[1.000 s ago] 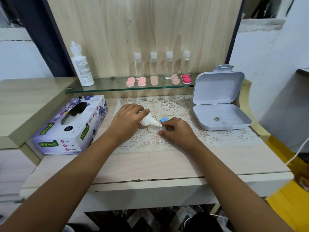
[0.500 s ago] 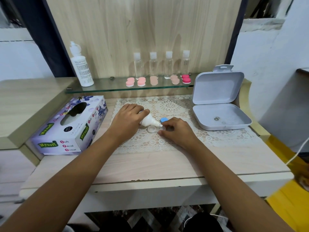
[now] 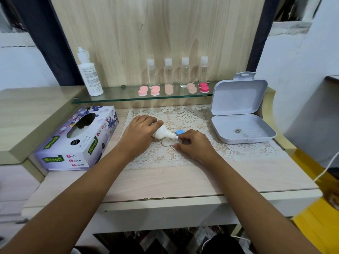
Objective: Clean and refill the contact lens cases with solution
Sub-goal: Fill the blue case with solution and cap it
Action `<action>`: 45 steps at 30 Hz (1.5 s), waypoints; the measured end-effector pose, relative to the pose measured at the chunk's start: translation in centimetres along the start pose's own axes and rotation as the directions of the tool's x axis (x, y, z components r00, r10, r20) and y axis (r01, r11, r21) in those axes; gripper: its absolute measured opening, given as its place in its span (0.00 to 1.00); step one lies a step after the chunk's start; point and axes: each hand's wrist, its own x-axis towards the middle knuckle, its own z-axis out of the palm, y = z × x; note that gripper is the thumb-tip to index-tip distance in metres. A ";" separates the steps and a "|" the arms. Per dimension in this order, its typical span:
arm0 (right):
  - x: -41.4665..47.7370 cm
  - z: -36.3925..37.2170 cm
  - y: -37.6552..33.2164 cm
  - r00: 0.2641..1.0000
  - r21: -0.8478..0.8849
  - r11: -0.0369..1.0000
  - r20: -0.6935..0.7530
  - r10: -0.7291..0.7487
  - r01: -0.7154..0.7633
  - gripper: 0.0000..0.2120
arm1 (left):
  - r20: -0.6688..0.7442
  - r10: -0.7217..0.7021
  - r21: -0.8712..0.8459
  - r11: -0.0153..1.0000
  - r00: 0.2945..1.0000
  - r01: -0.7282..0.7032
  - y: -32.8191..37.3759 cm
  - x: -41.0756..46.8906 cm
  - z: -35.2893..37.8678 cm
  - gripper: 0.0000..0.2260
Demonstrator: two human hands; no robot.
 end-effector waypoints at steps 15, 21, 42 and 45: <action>0.1 0.1 0.2 1.000 0.014 1.000 0.004 0.012 -0.012 0.12 | 0.151 -0.530 -0.584 0.633 0.834 0.508 0.2 -0.9 -0.6 0.21; 0.1 0.2 0.3 1.000 0.019 1.000 -0.003 0.003 -0.003 0.11 | 0.208 -0.734 -0.688 0.360 0.647 0.630 -0.8 -1.0 -0.4 0.22; 0.1 0.2 0.3 1.000 0.007 1.000 -0.010 -0.011 0.012 0.11 | 0.161 -0.824 -0.647 0.327 0.543 0.689 -1.2 -1.7 0.1 0.43; 0.0 0.2 0.3 1.000 0.003 1.000 -0.010 -0.016 0.016 0.10 | -0.062 -0.839 -0.567 0.476 0.541 0.672 0.6 -1.8 -1.1 0.37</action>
